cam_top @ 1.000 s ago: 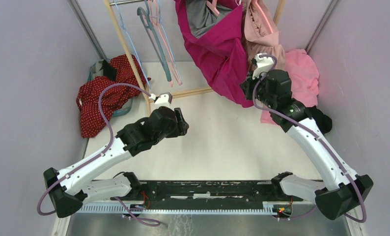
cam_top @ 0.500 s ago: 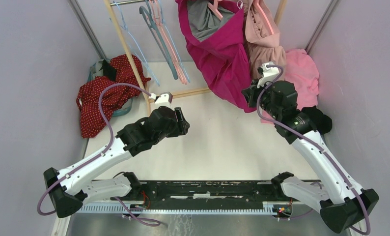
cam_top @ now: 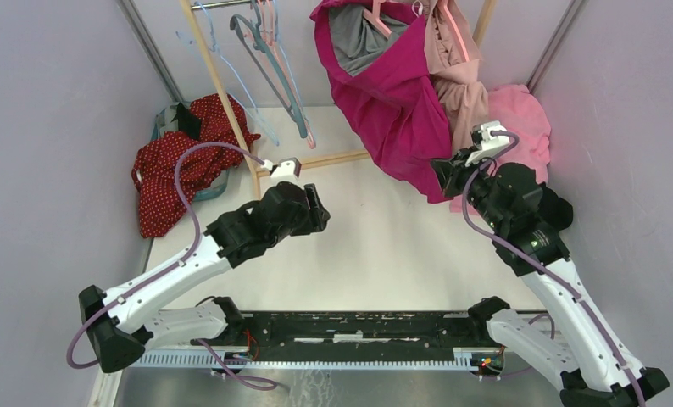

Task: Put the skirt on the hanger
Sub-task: Adjust the skirt on the hanger.

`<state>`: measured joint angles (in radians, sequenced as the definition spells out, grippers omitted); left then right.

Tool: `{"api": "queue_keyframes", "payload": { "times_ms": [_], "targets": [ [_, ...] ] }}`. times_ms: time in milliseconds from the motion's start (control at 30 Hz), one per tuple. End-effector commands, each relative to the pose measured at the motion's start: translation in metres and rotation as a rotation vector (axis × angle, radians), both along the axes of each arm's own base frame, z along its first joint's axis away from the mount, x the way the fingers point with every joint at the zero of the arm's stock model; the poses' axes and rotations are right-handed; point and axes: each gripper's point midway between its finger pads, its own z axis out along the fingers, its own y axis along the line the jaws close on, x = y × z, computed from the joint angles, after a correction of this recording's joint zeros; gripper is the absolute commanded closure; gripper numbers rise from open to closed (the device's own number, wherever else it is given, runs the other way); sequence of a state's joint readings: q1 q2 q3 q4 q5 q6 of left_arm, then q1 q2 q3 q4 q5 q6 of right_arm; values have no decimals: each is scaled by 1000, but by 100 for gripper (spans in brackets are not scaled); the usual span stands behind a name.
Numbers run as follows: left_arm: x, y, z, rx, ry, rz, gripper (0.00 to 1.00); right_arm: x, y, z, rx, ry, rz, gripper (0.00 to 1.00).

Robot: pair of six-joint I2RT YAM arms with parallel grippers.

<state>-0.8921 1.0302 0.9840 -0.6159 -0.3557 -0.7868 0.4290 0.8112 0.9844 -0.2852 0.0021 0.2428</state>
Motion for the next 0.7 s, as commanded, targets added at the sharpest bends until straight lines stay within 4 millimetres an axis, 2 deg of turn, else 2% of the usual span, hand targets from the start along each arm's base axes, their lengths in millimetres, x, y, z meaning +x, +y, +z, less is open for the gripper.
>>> {"api": "queue_keyframes", "payload": {
  "times_ms": [0,100,200,467,667],
  "targets": [
    [13,-17,27,-42,-64,-38,39,4,-3,-12,3,28,-24,99],
    [14,-19,30,-44,-70,-43,39,-3,-3,-10,20,21,-13,98],
    [15,-21,29,-44,-69,-44,39,-3,-6,-23,-10,65,-31,99],
    [16,-25,27,-50,-64,-53,39,-14,-10,-34,-6,81,-25,99],
    [18,-28,29,-53,-67,-55,39,-22,-15,-34,-4,75,-35,98]
  ]
}}
